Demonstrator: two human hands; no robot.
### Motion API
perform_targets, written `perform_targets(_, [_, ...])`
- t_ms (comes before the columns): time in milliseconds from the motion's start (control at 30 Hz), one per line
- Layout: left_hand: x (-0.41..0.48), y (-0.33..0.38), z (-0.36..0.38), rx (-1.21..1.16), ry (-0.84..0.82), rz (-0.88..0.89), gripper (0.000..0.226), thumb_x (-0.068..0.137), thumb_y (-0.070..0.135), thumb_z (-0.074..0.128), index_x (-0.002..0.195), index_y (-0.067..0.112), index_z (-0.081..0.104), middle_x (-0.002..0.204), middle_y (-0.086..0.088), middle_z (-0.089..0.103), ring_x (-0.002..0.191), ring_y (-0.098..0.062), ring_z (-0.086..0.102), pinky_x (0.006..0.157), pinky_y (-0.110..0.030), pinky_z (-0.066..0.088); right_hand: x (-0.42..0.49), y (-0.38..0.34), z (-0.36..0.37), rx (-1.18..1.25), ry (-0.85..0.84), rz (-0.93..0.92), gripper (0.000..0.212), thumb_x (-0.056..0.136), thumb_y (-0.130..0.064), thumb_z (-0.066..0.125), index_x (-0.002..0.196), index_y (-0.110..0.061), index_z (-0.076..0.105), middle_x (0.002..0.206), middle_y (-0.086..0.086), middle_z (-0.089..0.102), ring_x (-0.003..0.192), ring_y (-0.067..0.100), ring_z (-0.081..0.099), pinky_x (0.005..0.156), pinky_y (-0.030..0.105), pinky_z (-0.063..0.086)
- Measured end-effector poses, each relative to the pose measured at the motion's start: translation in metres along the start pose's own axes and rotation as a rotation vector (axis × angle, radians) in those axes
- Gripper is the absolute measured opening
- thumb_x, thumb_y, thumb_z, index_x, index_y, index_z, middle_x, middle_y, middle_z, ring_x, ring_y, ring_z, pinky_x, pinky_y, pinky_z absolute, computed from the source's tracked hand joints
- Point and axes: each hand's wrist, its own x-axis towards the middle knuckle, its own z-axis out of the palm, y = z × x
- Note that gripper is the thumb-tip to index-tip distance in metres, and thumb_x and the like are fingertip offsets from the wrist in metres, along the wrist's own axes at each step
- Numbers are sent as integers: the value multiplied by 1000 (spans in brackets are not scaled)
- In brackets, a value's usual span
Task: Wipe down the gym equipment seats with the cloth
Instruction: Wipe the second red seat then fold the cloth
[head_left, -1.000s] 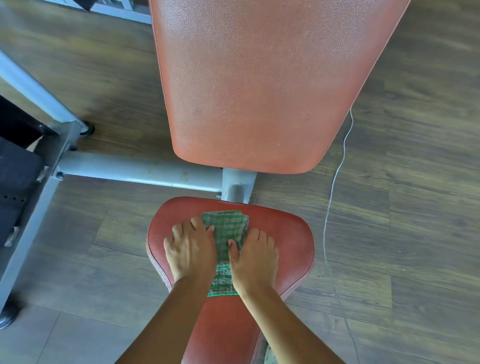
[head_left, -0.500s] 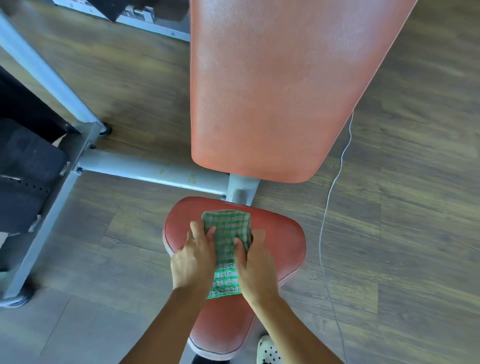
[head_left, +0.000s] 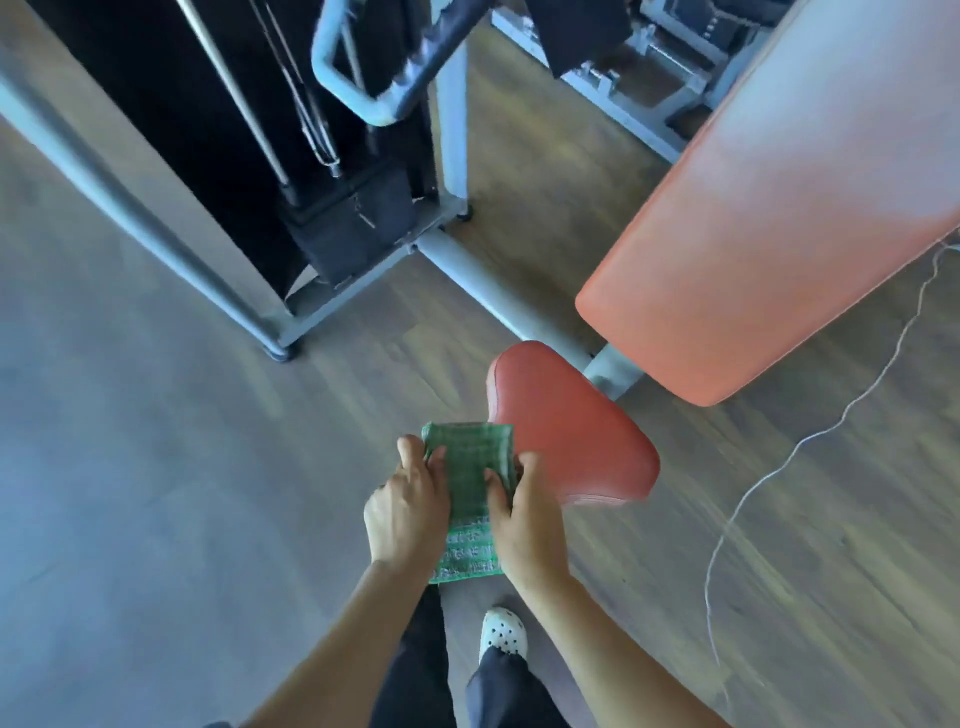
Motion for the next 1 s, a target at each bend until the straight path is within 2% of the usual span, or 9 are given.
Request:
perform_targets(133, [-71, -36, -43, -43, 91, -214, 30, 101, 40, 26, 102, 12, 36, 71, -12, 66, 66, -36, 63, 51, -32, 33, -53, -35, 2, 3, -198, -94, 16, 94, -20, 57, 100, -15, 43, 75, -10, 53, 61, 6, 49, 58, 23, 34])
perform_targets(267, [-144, -77, -78, -105, 208, -432, 30, 100, 41, 24, 101, 14, 35, 71, -12, 67, 66, -36, 64, 51, -33, 34, -109, -67, 17, -49, -395, -247, 20, 93, -25, 60, 97, -19, 41, 78, -6, 58, 67, 15, 57, 60, 33, 44])
perform_targets(433, [-243, -130, -110, -226, 360, -795, 29, 101, 42, 24, 100, 15, 34, 78, -12, 69, 76, -38, 65, 59, -37, 42, -189, -104, 51, -123, -656, -499, 25, 91, -28, 61, 99, -25, 38, 81, -12, 56, 70, 15, 57, 62, 32, 43])
perform_targets(567, [-343, -169, -127, -249, 434, -1055, 19, 103, 36, 24, 102, 18, 31, 76, -1, 49, 86, -34, 65, 71, -41, 50, -279, -123, 82, -154, -900, -680, 27, 90, -25, 65, 98, -25, 39, 83, -6, 61, 73, 22, 62, 63, 37, 47])
perform_targets(633, [-399, -183, -131, -289, 515, -1189, 21, 103, 37, 23, 103, 18, 32, 83, 0, 53, 89, -34, 65, 74, -43, 50, -332, -127, 90, -165, -1017, -755, 27, 89, -23, 65, 97, -24, 39, 81, -8, 58, 74, 22, 61, 64, 34, 44])
perform_targets(733, [-489, -196, -127, -280, 646, -1352, 27, 103, 37, 22, 109, 16, 38, 89, 4, 46, 94, -32, 65, 77, -44, 51, -416, -124, 95, -225, -1225, -853, 25, 91, -26, 63, 98, -24, 39, 75, -13, 54, 73, 23, 60, 65, 35, 41])
perform_targets(867, [-609, -198, -107, -328, 926, -1584, 37, 102, 40, 24, 114, 12, 45, 98, -9, 68, 89, -37, 66, 70, -41, 48, -531, -110, 86, -249, -1476, -1021, 25, 92, -26, 62, 101, -21, 40, 77, -15, 52, 67, 16, 54, 65, 32, 38])
perform_targets(933, [-663, -190, -91, -341, 1018, -1692, 30, 101, 39, 27, 108, 13, 42, 97, -10, 71, 87, -36, 66, 69, -39, 45, -582, -96, 75, -269, -1621, -1088, 25, 92, -29, 61, 103, -19, 41, 83, -14, 53, 72, 9, 56, 69, 33, 45])
perform_targets(1000, [-717, -173, -70, -358, 1169, -1817, 28, 100, 39, 31, 105, 13, 41, 94, -12, 71, 85, -37, 65, 66, -38, 43, -634, -74, 61, -308, -1774, -1182, 26, 92, -33, 60, 104, -19, 42, 85, -10, 56, 74, 12, 59, 69, 40, 51])
